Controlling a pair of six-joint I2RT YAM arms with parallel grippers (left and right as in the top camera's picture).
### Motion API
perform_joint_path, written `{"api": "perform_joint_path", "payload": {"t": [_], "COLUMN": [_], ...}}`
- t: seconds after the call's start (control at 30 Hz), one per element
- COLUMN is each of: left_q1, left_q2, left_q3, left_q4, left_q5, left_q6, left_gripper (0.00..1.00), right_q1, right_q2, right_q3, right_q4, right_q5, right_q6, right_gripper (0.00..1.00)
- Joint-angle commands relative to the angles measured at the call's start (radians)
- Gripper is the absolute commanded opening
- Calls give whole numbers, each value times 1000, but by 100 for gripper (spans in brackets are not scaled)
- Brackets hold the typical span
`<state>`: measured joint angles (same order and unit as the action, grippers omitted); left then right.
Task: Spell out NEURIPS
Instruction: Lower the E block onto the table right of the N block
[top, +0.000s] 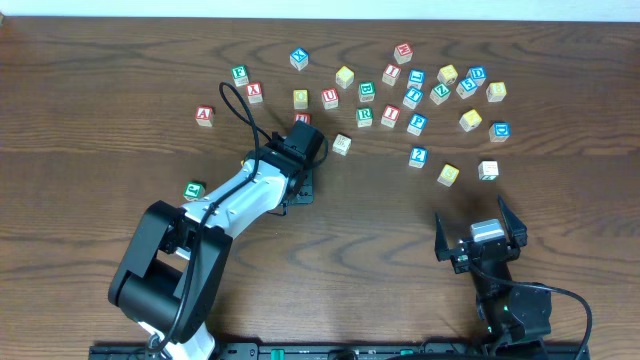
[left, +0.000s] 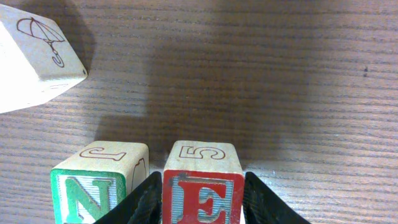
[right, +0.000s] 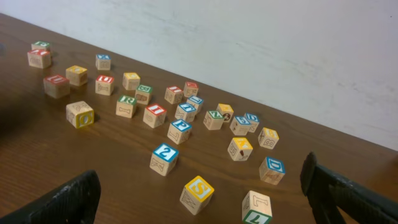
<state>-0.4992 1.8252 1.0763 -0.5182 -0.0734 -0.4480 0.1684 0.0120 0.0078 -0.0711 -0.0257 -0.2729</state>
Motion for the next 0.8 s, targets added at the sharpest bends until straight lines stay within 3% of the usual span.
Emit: {"api": "perform_joint_path", "payload": {"t": [0.0,0.77], "left_q1": [3,3], "left_q2": [-17,-17], "left_q3": [24,42], "left_q4": [1,-20], "left_q5": [5,-26], "left_q6": [-3,-17], "left_gripper": [40,40], "right_q1": [-13,-13], "right_q2": [-5,-5], "right_q3": [-2,-2], "right_q4": [-4,-4], "right_q5": [8,8], "right_q6": [14,14], "right_gripper": [99,99]}}
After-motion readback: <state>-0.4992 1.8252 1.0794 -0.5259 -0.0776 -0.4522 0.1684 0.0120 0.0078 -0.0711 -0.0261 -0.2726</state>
